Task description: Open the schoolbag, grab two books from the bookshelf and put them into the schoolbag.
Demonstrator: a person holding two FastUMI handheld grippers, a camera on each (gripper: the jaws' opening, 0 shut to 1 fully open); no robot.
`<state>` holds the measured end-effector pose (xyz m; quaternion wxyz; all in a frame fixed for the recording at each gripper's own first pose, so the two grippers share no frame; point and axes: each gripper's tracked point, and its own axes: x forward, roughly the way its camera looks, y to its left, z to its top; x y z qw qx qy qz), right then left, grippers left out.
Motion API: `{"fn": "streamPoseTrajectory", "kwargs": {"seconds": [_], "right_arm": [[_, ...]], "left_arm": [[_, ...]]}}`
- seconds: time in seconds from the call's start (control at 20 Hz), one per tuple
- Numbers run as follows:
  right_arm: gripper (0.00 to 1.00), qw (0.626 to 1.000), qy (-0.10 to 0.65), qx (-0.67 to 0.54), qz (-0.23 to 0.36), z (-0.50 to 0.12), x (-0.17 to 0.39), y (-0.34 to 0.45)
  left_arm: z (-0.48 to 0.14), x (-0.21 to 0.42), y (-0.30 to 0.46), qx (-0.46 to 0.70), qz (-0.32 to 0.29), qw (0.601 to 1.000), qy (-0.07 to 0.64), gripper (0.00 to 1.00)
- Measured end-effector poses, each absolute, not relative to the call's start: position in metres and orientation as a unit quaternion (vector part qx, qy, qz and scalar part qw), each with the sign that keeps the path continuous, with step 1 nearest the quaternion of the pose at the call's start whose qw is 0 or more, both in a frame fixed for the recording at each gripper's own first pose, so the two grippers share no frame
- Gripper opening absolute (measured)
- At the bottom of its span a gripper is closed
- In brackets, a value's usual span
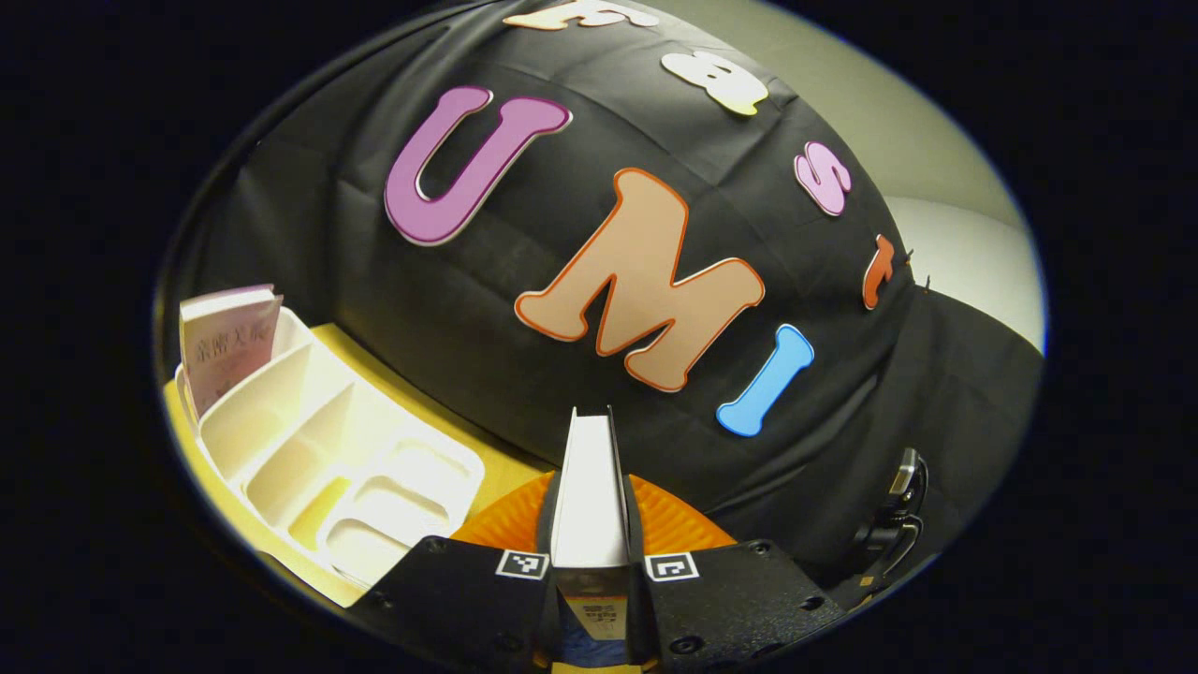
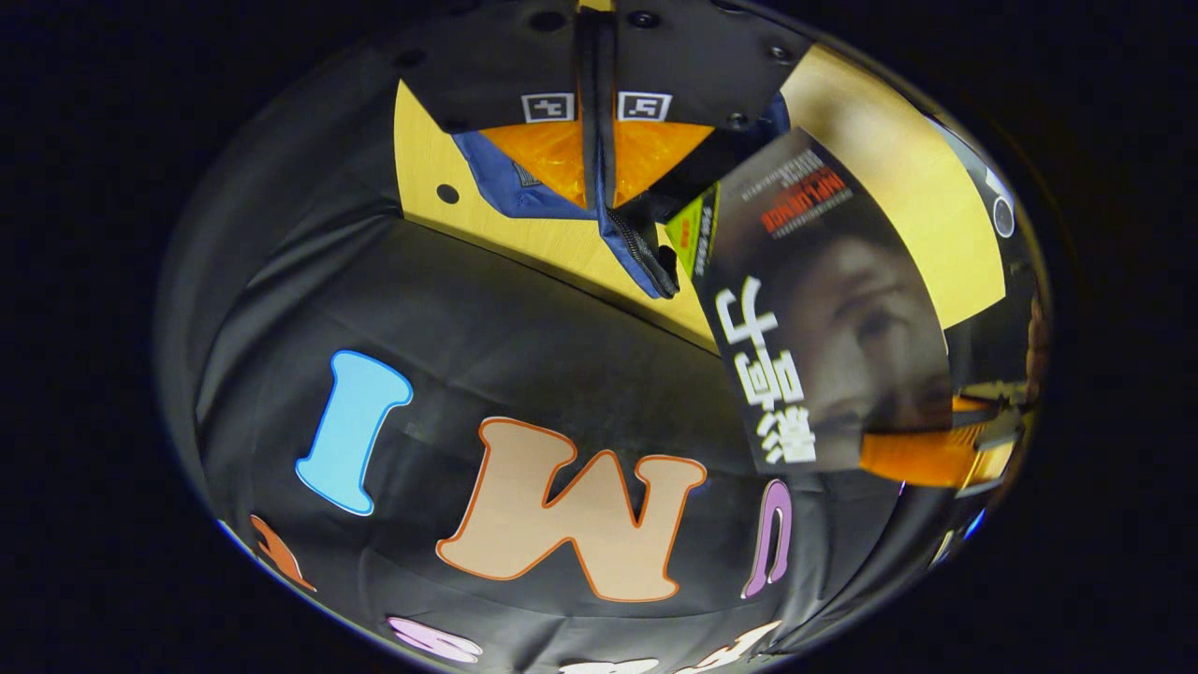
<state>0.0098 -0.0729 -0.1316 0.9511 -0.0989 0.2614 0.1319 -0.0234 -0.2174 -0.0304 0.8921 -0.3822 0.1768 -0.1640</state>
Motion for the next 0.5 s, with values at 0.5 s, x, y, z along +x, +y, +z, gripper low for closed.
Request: {"fn": "streamPoseTrajectory", "kwargs": {"seconds": [0.5], "right_arm": [[0.03,0.953,0.258,-0.078,0.139,-0.132,0.019,-0.067]], "left_arm": [[-0.108,-0.027,-0.269,-0.417,-0.103,0.879,0.209,0.23]]}}
